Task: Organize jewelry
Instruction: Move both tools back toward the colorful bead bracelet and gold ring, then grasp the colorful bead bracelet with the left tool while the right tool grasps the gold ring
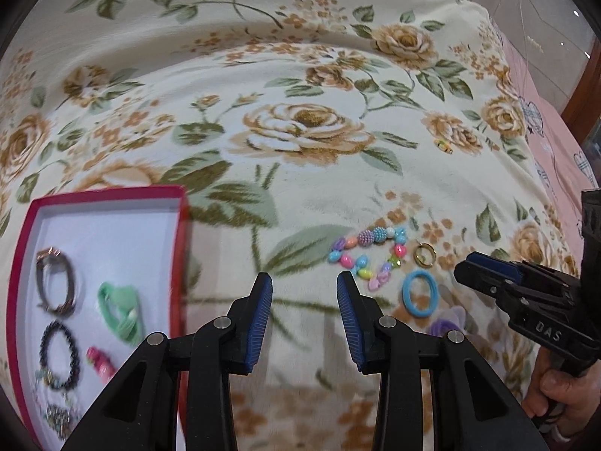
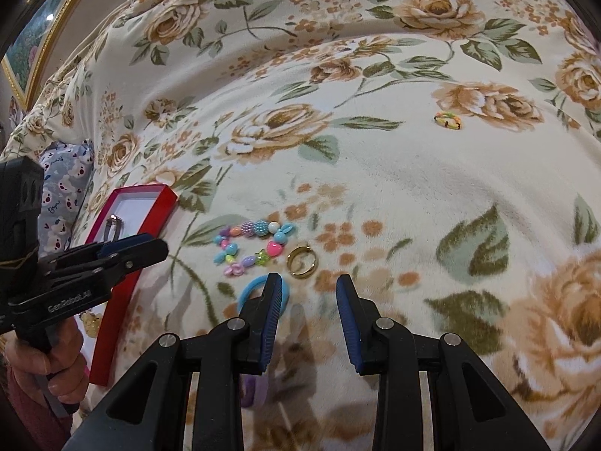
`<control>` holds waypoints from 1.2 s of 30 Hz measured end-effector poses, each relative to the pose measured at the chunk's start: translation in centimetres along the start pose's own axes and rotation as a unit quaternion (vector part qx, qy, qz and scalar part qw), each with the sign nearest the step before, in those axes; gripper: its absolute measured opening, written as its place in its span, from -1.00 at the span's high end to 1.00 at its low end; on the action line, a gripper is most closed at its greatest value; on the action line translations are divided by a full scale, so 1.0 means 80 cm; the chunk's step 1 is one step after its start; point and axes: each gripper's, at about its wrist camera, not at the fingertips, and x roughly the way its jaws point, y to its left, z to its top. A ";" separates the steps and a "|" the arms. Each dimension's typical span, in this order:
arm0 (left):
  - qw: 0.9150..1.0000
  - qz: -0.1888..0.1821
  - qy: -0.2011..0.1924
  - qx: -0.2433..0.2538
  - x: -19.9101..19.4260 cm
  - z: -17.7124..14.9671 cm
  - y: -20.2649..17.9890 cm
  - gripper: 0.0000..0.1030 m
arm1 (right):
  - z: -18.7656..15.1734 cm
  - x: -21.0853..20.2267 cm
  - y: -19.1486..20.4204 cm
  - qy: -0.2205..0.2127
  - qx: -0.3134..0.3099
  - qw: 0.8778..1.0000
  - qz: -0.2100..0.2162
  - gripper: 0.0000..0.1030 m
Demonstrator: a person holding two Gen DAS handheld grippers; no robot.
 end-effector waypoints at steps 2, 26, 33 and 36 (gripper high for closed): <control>1.000 -0.004 0.006 0.008 0.014 0.009 -0.004 0.31 | 0.001 0.004 -0.003 0.002 0.001 1.000 0.000 0.37; 0.996 -0.005 0.030 0.080 0.083 0.021 -0.032 0.88 | 0.008 0.034 0.010 0.024 -0.031 0.999 -0.011 0.37; 0.999 -0.015 0.007 0.037 0.035 0.010 -0.003 0.88 | 0.010 0.051 0.027 0.018 -0.066 0.997 -0.040 0.53; 0.999 -0.017 -0.006 0.032 0.016 0.005 0.000 0.88 | 0.010 0.048 0.030 0.010 -0.068 0.997 -0.043 0.55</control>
